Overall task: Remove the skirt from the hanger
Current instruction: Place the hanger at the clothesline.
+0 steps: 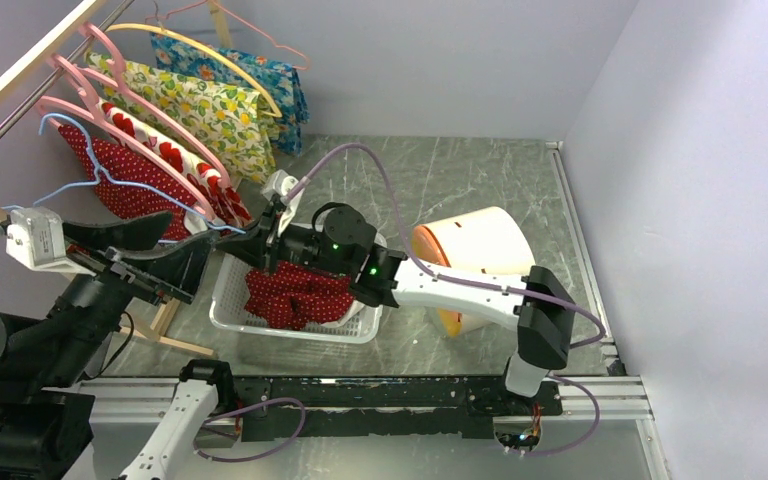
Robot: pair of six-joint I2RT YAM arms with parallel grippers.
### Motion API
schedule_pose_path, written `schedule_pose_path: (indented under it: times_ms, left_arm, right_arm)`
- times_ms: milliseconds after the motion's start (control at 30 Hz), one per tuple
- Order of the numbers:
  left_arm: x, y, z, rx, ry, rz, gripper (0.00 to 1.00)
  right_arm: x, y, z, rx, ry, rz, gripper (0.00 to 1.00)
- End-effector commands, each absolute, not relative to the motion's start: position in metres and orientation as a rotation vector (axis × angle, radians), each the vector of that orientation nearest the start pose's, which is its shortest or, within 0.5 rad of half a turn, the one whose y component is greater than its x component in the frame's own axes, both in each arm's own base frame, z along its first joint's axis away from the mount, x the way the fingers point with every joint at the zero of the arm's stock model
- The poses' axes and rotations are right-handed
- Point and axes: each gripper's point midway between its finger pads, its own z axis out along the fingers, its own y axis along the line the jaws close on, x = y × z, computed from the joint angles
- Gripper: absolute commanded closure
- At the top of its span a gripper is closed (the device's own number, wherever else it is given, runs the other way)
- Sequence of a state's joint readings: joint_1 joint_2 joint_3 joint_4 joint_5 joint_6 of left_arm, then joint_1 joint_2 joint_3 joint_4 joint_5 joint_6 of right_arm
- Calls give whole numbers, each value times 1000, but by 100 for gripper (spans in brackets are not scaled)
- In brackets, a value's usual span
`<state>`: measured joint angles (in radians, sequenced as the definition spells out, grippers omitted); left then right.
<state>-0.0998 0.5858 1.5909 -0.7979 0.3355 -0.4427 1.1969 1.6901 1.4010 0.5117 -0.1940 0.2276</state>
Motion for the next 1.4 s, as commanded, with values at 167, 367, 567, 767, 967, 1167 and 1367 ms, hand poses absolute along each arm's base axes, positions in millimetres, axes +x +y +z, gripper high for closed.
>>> schedule_pose_path:
  times_ms: [167, 367, 567, 767, 967, 1167, 1367]
  left_arm:
    - [103, -117, 532, 211, 1328, -843, 1]
    - [102, -122, 527, 224, 1345, -877, 2]
    - [102, -118, 521, 215, 1377, -840, 1]
    - [93, -115, 523, 222, 1362, -815, 1]
    - [91, -113, 522, 225, 1368, -795, 1]
    - [86, -111, 526, 220, 1351, -786, 0]
    - [86, -111, 525, 215, 1358, -792, 1]
  right_arm:
    - [153, 550, 428, -763, 1029, 1376, 100]
    - [151, 571, 425, -788, 1040, 1341, 100]
    - [151, 588, 415, -823, 1073, 1263, 100]
    - [153, 581, 405, -753, 1108, 1257, 100]
    - [160, 582, 398, -762, 1133, 1193, 100]
    - [178, 584, 388, -764, 1182, 1049, 100]
    - [187, 589, 382, -785, 1222, 924, 100]
